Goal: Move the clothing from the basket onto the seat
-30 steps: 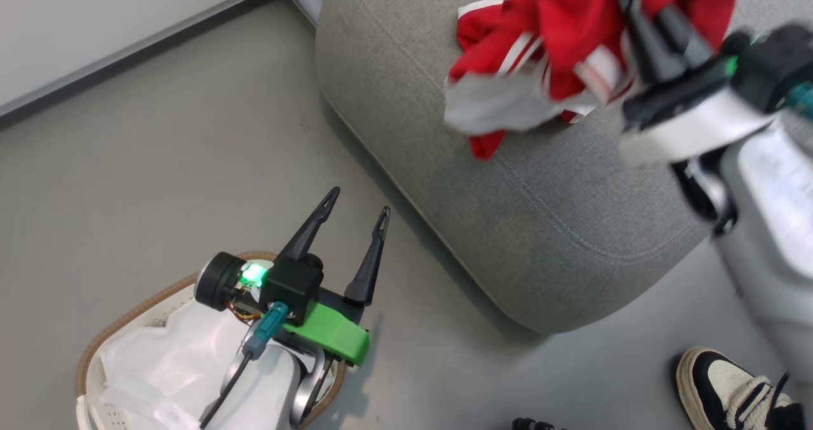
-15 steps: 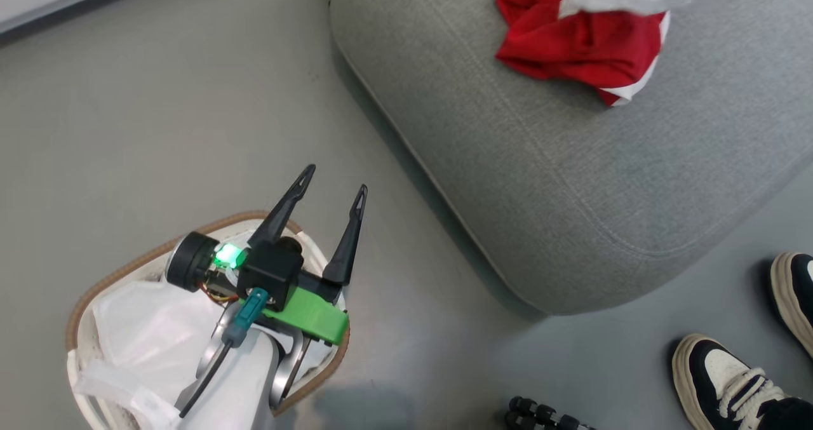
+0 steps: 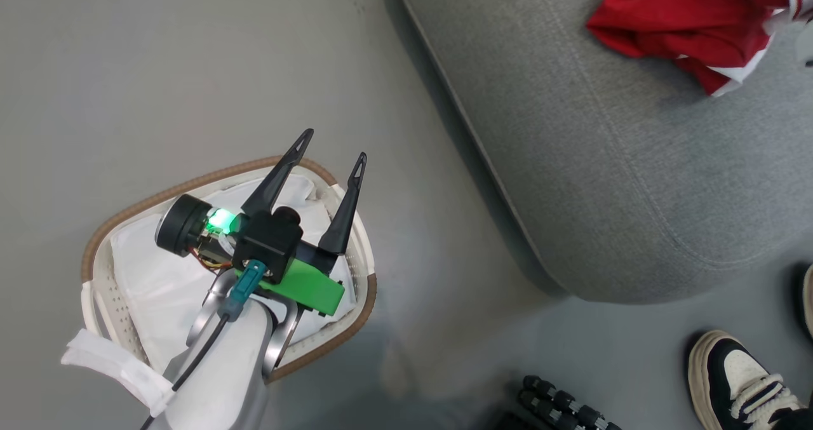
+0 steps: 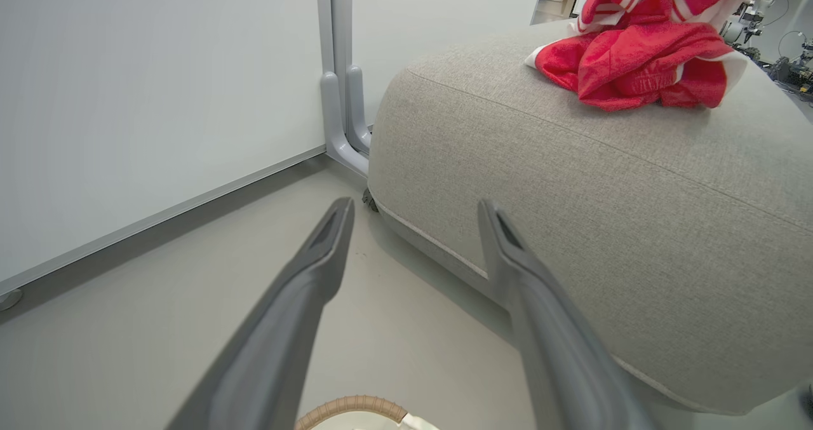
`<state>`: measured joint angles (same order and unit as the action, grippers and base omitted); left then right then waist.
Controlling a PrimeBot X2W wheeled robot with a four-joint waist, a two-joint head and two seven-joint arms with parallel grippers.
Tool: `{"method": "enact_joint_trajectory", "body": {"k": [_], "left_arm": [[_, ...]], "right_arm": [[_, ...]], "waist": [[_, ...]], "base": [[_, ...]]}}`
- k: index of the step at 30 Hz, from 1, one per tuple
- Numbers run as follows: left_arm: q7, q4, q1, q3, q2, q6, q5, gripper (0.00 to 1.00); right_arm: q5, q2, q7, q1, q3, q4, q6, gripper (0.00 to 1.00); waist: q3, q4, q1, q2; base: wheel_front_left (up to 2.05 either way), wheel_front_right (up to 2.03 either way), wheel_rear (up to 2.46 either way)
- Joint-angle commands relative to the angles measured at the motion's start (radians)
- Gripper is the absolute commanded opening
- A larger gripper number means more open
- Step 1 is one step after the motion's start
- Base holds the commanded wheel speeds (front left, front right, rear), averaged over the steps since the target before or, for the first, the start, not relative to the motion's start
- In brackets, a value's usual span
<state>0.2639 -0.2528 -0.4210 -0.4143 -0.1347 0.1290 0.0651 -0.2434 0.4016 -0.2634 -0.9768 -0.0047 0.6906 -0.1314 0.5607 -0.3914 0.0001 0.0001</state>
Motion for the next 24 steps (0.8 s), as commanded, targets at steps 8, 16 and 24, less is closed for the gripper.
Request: {"method": "enact_joint_trajectory", "body": {"k": [8, 16, 24], "left_arm": [[0.001, -0.008, -0.009, 0.012, 0.000, 0.002, 0.000, 1.00], [0.001, -0.021, 0.018, 0.024, 0.016, 0.002, 0.011, 1.00], [0.001, -0.021, 0.062, 0.067, 0.040, -0.008, 0.021, 1.00]], "right_arm": [[0.035, -0.078, -0.002, 0.136, -0.056, 0.001, 0.001, 1.00], [0.025, -0.126, -0.002, 0.312, -0.046, -0.070, 0.001, 1.00], [0.035, -0.150, -0.002, 0.477, 0.045, -0.164, 0.001, 1.00]], "waist": [[0.012, 0.023, -0.0001, -0.0001], [-0.058, 0.016, -0.0001, -0.0001], [-0.143, 0.053, -0.0001, -0.0001]], "base": [[0.00, 0.00, 0.00], [0.00, 0.00, 0.00], [0.00, 0.00, 0.00]]}}
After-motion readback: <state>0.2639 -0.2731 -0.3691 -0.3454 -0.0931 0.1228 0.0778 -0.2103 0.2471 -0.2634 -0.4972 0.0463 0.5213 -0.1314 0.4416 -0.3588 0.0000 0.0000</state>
